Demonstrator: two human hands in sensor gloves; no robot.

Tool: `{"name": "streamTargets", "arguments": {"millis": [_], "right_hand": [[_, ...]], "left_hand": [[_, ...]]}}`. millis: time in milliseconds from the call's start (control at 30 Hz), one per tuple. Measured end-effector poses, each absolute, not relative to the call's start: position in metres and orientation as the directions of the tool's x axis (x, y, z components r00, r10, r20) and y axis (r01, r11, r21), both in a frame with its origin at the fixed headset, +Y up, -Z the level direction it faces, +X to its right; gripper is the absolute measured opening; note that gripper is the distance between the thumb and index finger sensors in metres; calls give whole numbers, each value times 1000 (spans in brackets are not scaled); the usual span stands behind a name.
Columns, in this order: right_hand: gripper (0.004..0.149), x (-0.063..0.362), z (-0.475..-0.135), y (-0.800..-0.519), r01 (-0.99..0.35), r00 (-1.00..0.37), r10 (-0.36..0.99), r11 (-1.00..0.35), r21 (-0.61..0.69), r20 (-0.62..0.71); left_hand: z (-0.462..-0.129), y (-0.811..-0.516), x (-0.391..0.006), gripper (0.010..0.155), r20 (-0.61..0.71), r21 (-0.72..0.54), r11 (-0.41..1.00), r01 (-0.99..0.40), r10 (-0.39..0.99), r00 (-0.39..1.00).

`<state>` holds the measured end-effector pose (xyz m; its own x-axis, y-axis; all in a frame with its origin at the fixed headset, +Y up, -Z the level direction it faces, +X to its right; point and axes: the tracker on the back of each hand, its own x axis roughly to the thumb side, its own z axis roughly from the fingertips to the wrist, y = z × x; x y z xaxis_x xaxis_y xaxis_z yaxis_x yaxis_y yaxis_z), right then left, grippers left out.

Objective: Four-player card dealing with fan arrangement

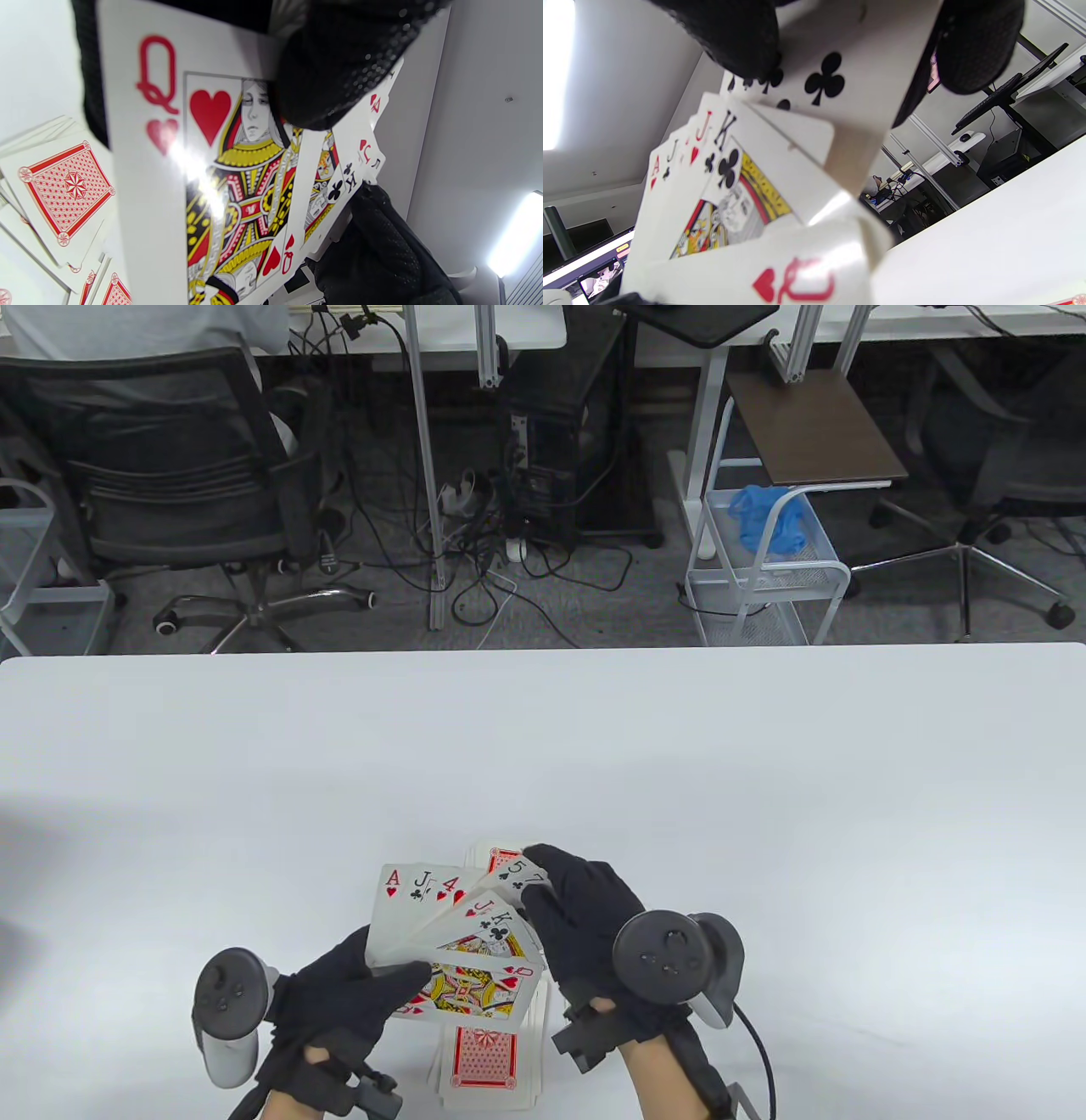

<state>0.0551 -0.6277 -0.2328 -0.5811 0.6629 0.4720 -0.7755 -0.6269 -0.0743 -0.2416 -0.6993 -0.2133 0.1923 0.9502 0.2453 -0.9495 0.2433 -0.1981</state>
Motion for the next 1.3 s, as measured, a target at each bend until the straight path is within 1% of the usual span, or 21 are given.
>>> {"name": "streamTargets", "arguments": {"millis": [67, 167, 267, 467, 633, 700, 733, 767, 800, 833, 900, 967, 1033, 1100, 1167, 1233, 1300], "right_hand": [[64, 53, -234, -632, -799, -544, 687, -599, -49, 482], [69, 49, -235, -636, -824, -480, 732, -565, 37, 484], [73, 48, -235, -637, -813, -483, 725, -580, 57, 491], [76, 39, -231, -638, -817, -448, 737, -568, 103, 505], [75, 32, -229, -640, -811, -436, 753, -566, 148, 493], [74, 36, -230, -639, -816, -423, 788, -546, 191, 448], [73, 37, -229, -637, -829, -422, 787, -536, 160, 451], [69, 39, -224, -634, -847, -466, 744, -532, 2, 479], [66, 40, -222, -630, -837, -511, 690, -536, -113, 512], [63, 39, -218, -625, -783, -579, 588, -595, -183, 565], [64, 35, -213, -618, -704, -658, 480, -666, -247, 580], [70, 31, -210, -615, -678, -677, 441, -685, -267, 589], [70, 27, -209, -614, -643, -705, 423, -720, -262, 569], [57, 25, -210, -613, -618, -725, 393, -733, -284, 565], [46, 27, -213, -612, -647, -691, 424, -724, -239, 585], [42, 30, -214, -612, -692, -646, 474, -695, -196, 598], [41, 33, -216, -612, -704, -632, 491, -687, -180, 599]], "left_hand": [[-213, -700, -241, 44, 247, -202, 251, -947, 948, 199], [-213, -699, -241, 45, 244, -201, 244, -949, 950, 193], [-213, -698, -240, 45, 253, -210, 261, -942, 945, 205], [-212, -696, -235, 46, 267, -204, 304, -931, 932, 246], [-211, -695, -236, 46, 272, -178, 304, -936, 929, 250], [-212, -696, -237, 46, 254, -178, 311, -934, 931, 261], [-213, -696, -236, 46, 248, -185, 307, -934, 934, 258], [-212, -696, -234, 45, 249, -174, 337, -925, 924, 290], [-212, -695, -233, 45, 254, -169, 371, -913, 912, 324], [-212, -695, -230, 45, 261, -169, 415, -894, 894, 365], [-211, -694, -224, 45, 279, -178, 455, -873, 874, 398], [-209, -692, -217, 45, 296, -186, 476, -859, 861, 414], [-207, -690, -212, 45, 319, -178, 521, -835, 833, 452], [-206, -690, -209, 46, 324, -182, 537, -824, 824, 466], [-208, -695, -209, 46, 304, -208, 521, -828, 839, 451], [-210, -698, -210, 46, 293, -219, 502, -837, 852, 434], [-211, -700, -211, 47, 292, -226, 504, -834, 851, 436]]}}
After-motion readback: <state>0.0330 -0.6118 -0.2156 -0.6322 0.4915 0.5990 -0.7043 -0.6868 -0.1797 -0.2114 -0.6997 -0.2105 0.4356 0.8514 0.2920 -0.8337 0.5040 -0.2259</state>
